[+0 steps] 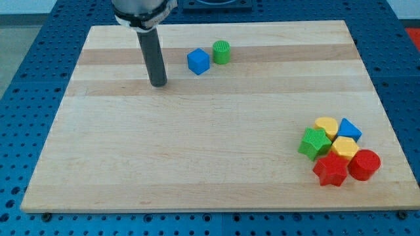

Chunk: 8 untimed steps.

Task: Slide the blue cube below the green circle

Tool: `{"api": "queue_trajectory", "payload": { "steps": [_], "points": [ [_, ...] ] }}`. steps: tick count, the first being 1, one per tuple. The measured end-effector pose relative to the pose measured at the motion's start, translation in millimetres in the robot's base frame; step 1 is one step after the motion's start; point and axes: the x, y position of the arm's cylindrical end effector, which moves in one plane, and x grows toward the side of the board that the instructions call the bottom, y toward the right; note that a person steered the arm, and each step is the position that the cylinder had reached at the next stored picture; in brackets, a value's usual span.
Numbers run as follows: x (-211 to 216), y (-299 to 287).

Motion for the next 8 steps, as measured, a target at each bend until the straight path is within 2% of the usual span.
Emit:
{"api": "queue_trajectory", "payload": {
  "steps": [1,3,4,8],
  "points": [
    [-29,2],
    [-69,42],
    [-67,56],
    [-12,123]
  ]
}}
